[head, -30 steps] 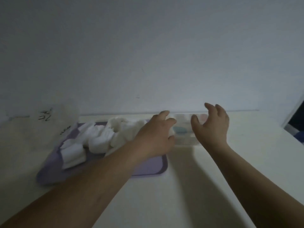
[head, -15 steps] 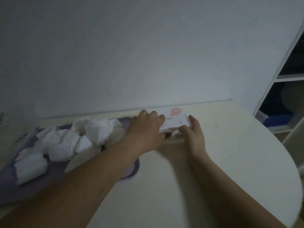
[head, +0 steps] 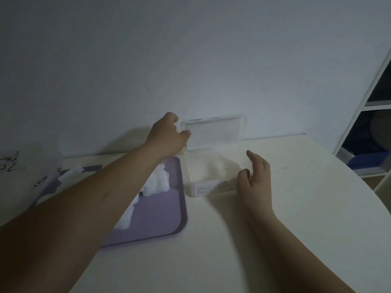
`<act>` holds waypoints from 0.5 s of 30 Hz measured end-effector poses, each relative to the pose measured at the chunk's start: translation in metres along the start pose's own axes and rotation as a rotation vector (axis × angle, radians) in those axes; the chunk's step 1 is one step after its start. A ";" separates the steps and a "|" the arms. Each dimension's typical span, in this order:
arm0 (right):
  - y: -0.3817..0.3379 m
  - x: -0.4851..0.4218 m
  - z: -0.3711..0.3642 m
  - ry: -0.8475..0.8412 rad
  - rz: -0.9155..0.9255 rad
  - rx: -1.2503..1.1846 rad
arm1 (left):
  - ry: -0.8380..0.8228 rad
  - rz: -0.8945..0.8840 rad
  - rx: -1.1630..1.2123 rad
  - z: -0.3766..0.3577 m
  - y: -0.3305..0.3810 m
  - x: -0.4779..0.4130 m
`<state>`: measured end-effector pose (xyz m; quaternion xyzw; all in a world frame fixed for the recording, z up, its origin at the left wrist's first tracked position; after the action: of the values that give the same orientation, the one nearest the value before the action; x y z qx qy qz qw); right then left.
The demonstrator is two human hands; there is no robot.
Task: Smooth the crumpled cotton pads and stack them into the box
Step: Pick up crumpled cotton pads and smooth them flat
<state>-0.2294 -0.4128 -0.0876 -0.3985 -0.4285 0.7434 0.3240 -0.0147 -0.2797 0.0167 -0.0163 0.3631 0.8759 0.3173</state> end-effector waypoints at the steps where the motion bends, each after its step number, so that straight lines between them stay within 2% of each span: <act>1: -0.001 0.001 0.000 0.026 0.052 0.039 | -0.025 0.048 -0.001 -0.004 -0.009 -0.002; 5: -0.020 0.011 -0.009 0.097 0.424 0.335 | -0.122 0.106 0.022 -0.025 -0.028 0.005; 9: -0.044 0.027 -0.031 -0.091 0.724 0.529 | -0.135 0.004 0.044 -0.025 -0.024 0.018; 12: -0.052 0.035 -0.059 -0.294 0.702 0.631 | -0.096 -0.092 0.033 -0.001 -0.016 0.033; 15: -0.056 0.034 -0.068 -0.286 0.625 0.652 | -0.043 -0.179 -0.037 0.035 -0.021 0.055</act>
<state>-0.1785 -0.3355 -0.0693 -0.2792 -0.0727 0.9485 0.1309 -0.0395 -0.2158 0.0146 -0.0359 0.3370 0.8509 0.4015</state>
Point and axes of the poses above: each hand's wrist, its own x-axis away from the middle knuckle, its own z-axis out of the back of the hand, y = z × x, the point moved 6 cm from there along -x, towards the middle knuckle, and after that the axes turned 1 degree about -z, right-handed, at the moved point
